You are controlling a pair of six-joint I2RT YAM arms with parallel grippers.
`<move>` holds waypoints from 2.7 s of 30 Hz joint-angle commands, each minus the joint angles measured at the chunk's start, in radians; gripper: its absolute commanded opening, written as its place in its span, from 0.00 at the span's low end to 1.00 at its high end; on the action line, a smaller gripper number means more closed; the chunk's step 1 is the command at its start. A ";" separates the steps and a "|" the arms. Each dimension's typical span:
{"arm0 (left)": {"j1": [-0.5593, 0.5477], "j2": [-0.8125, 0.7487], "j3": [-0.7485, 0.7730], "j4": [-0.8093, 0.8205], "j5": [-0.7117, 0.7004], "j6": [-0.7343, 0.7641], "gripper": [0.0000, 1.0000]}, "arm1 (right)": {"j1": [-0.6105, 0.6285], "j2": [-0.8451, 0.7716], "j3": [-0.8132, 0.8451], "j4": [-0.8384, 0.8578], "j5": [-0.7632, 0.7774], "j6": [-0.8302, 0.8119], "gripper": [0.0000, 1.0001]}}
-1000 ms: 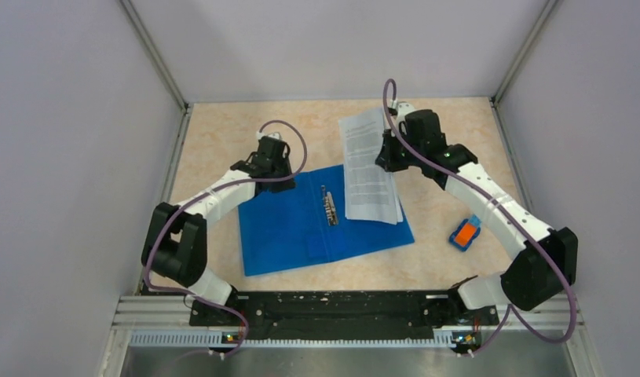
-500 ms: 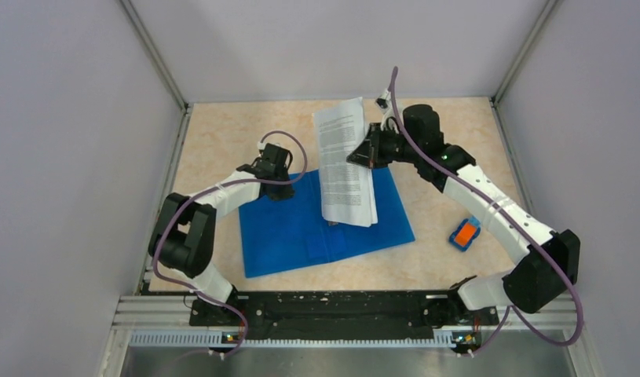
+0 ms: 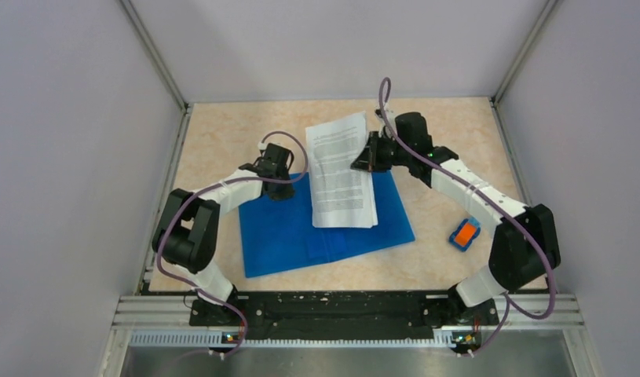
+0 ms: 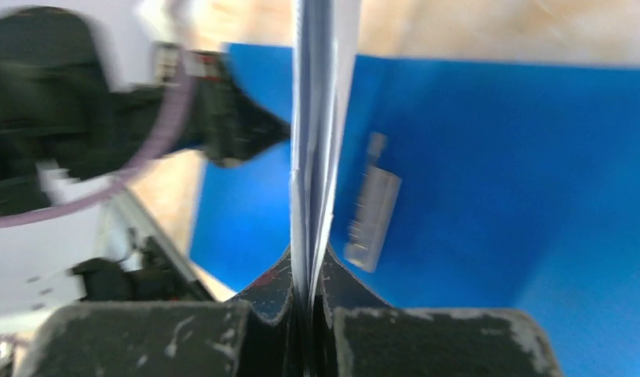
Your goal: Put the files into the folder
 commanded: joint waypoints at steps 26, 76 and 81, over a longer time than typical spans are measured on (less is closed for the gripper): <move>0.008 0.115 0.135 -0.036 -0.026 0.017 0.20 | -0.092 0.023 -0.352 0.092 0.449 -0.346 0.00; 0.038 0.368 0.464 -0.129 -0.019 0.167 0.19 | 0.012 0.104 -0.215 -0.001 0.192 -0.574 0.00; 0.037 0.352 0.482 -0.138 0.007 0.170 0.23 | 0.043 0.104 -0.250 -0.002 0.214 -0.512 0.00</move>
